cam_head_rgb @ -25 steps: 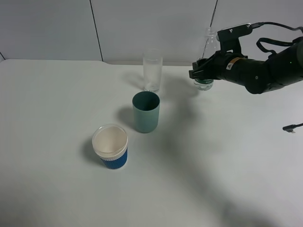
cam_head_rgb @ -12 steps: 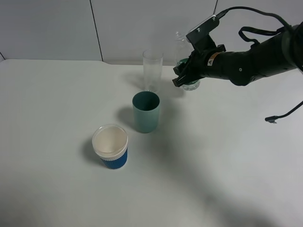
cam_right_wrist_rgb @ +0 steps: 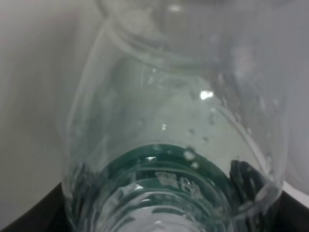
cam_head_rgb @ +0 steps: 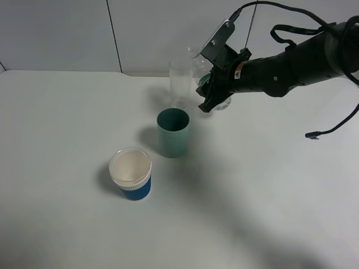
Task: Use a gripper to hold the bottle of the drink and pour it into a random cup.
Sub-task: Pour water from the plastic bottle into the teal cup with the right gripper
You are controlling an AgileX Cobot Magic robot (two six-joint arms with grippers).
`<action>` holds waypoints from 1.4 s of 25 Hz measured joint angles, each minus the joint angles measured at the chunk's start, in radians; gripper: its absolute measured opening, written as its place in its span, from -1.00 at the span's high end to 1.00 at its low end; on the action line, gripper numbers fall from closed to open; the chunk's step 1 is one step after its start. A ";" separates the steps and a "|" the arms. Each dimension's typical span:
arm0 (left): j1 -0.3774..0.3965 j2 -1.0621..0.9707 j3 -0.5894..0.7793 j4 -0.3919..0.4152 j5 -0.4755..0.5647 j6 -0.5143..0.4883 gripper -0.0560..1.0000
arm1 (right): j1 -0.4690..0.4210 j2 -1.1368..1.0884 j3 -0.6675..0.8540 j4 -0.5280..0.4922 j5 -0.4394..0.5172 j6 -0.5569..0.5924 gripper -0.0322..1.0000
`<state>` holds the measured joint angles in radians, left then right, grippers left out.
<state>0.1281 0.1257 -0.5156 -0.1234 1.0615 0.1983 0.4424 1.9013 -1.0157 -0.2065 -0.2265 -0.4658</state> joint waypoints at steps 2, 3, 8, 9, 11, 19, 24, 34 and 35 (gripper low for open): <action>0.000 0.000 0.000 0.000 0.000 0.000 -0.99 | 0.000 0.000 -0.001 -0.042 0.011 0.005 -0.17; 0.000 0.000 0.000 0.000 0.000 0.000 -0.99 | 0.001 0.000 -0.002 -0.065 0.021 0.018 -0.17; 0.000 0.000 0.000 0.000 0.000 0.000 -0.99 | 0.007 -0.001 -0.002 -0.264 0.048 0.189 -0.17; 0.000 0.000 0.000 0.000 0.000 0.000 -0.99 | 0.007 -0.001 -0.002 -0.317 0.051 0.233 -0.17; 0.000 0.000 0.000 0.000 0.000 0.000 -0.99 | 0.007 -0.001 -0.005 -0.425 0.070 0.338 -0.17; 0.000 0.000 0.000 0.000 0.000 0.000 -0.99 | 0.015 -0.001 -0.053 -0.820 0.238 0.626 -0.17; 0.000 0.000 0.000 0.000 0.000 0.000 -0.99 | 0.047 -0.003 -0.066 -0.928 0.250 0.644 -0.17; 0.000 0.000 0.000 0.000 0.000 0.000 -0.99 | 0.088 -0.004 -0.066 -1.009 0.249 0.587 -0.17; 0.000 0.000 0.000 0.000 0.000 0.000 -0.99 | 0.088 -0.005 -0.066 -1.013 0.249 0.578 -0.17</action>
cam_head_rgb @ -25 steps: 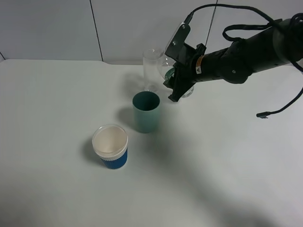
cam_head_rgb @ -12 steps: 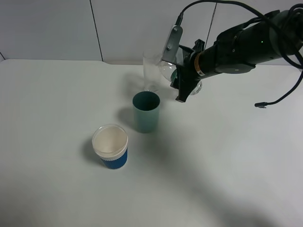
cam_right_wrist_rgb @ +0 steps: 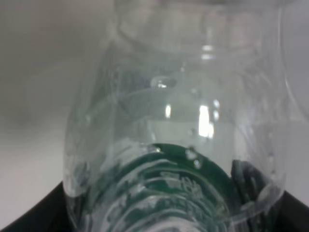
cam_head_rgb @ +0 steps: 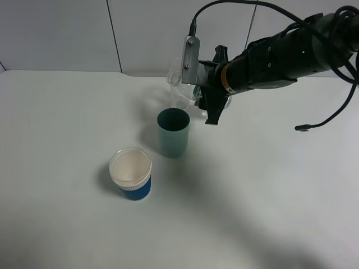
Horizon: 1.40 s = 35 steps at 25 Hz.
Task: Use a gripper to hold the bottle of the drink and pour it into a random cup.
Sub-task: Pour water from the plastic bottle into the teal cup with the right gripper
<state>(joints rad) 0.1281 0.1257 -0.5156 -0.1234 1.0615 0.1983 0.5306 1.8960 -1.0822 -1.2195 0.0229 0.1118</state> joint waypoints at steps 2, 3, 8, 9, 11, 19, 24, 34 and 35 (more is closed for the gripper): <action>0.000 0.000 0.000 0.000 0.000 0.000 -0.99 | 0.000 -0.007 0.000 -0.011 0.000 -0.024 -0.17; 0.000 0.000 0.000 0.000 0.000 0.000 -0.99 | 0.000 -0.012 0.000 -0.020 0.000 -0.034 -0.17; 0.000 0.000 0.000 0.000 0.000 0.000 -0.99 | 0.000 -0.033 0.000 -0.046 -0.001 -0.080 -0.17; 0.000 0.000 0.000 0.000 0.000 0.000 -0.99 | 0.000 -0.034 0.000 -0.053 -0.001 -0.090 -0.17; 0.000 0.000 0.000 0.000 0.000 0.000 -0.99 | 0.000 -0.034 0.000 -0.063 0.000 -0.112 -0.17; 0.000 0.000 0.000 0.000 0.000 0.000 -0.99 | 0.000 -0.034 0.000 -0.072 0.001 -0.191 -0.17; 0.000 0.000 0.000 0.000 0.000 0.000 -0.99 | 0.000 -0.034 0.000 -0.089 0.001 -0.221 -0.17; 0.000 0.000 0.000 0.000 0.000 0.000 -0.99 | 0.000 -0.034 0.000 -0.090 0.001 -0.341 -0.17; 0.000 0.000 0.000 0.000 0.000 0.000 -0.99 | 0.000 -0.034 0.000 -0.090 0.001 -0.353 -0.17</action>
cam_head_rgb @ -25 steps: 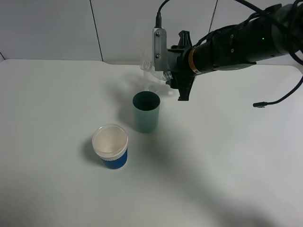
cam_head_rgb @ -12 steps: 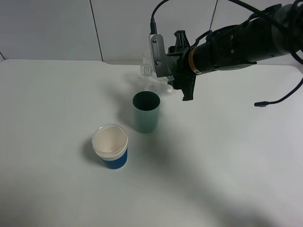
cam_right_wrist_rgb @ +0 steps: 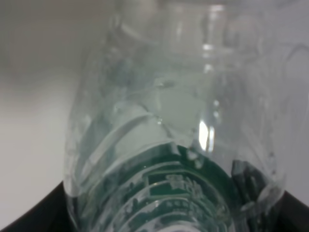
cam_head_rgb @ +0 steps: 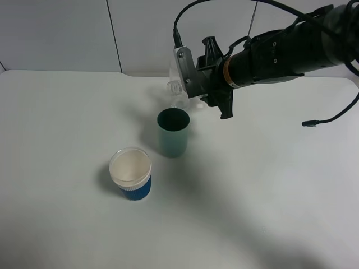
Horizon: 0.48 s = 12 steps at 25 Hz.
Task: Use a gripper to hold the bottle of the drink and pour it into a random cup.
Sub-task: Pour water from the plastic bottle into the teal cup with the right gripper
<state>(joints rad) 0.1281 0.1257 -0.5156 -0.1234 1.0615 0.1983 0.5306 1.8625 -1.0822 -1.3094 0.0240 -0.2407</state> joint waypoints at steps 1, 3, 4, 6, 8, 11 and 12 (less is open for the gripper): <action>0.000 0.000 0.000 0.000 0.000 0.000 -0.99 | 0.000 0.000 0.000 0.000 0.000 -0.008 -0.17; 0.000 0.000 0.000 0.000 0.000 0.000 -0.99 | 0.000 0.000 0.000 0.000 0.000 -0.027 -0.17; 0.000 0.000 0.000 0.000 0.000 0.000 -0.99 | 0.000 0.000 0.000 0.000 -0.001 -0.032 -0.17; 0.000 0.000 0.000 0.000 0.000 0.000 -0.99 | 0.000 0.000 0.000 -0.001 -0.004 -0.050 -0.17; 0.000 0.000 0.000 0.000 0.000 0.000 -0.99 | 0.000 0.000 0.000 -0.001 -0.009 -0.065 -0.17; 0.000 0.000 0.000 0.000 0.000 0.000 -0.99 | 0.000 0.000 0.000 -0.001 -0.010 -0.075 -0.17; 0.000 0.000 0.000 0.000 0.000 0.000 -0.99 | 0.000 0.000 0.000 -0.001 -0.011 -0.078 -0.17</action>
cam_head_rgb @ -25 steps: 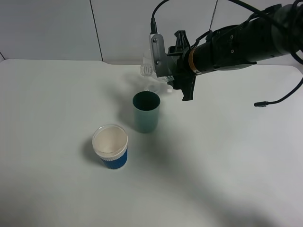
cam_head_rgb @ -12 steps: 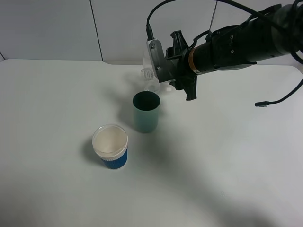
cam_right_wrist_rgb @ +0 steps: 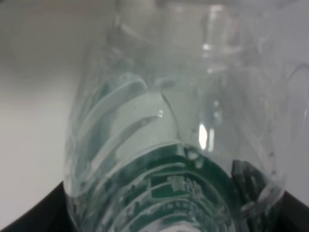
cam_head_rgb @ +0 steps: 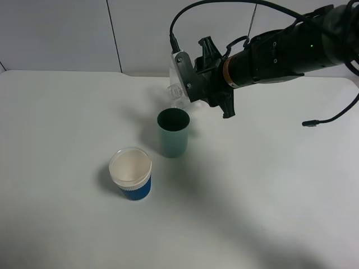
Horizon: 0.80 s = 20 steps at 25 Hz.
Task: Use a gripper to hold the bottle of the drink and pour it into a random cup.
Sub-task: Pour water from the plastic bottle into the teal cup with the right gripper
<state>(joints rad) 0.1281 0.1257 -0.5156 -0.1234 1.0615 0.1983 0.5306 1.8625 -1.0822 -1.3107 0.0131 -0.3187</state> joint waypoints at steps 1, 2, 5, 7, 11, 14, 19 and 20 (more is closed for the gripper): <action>0.000 0.000 0.000 0.000 0.000 0.000 -0.99 | 0.000 0.000 0.000 0.000 -0.005 -0.004 -0.17; 0.000 0.000 0.000 0.000 0.000 0.000 -0.99 | 0.000 0.000 0.000 -0.001 -0.013 -0.012 -0.17; 0.000 0.000 0.000 0.000 0.000 0.000 -0.99 | 0.002 0.000 0.000 -0.001 -0.023 -0.035 -0.17; 0.000 0.000 0.000 0.000 0.000 0.000 -0.99 | 0.005 0.000 0.000 -0.001 -0.024 -0.045 -0.17; 0.000 0.000 0.000 0.000 0.000 0.000 -0.99 | 0.015 0.000 0.000 -0.001 -0.023 -0.057 -0.17; 0.000 0.000 0.000 0.000 0.000 0.000 -0.99 | 0.017 0.000 0.000 -0.001 -0.022 -0.083 -0.17; 0.000 0.000 0.000 0.000 0.000 0.000 -0.99 | 0.018 0.000 0.000 -0.001 -0.002 -0.152 -0.17; 0.000 0.000 0.000 0.000 0.000 0.000 -0.99 | 0.020 0.000 0.000 -0.001 0.009 -0.157 -0.17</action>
<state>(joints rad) 0.1281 0.1257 -0.5156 -0.1234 1.0615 0.1983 0.5504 1.8625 -1.0822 -1.3116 0.0224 -0.4756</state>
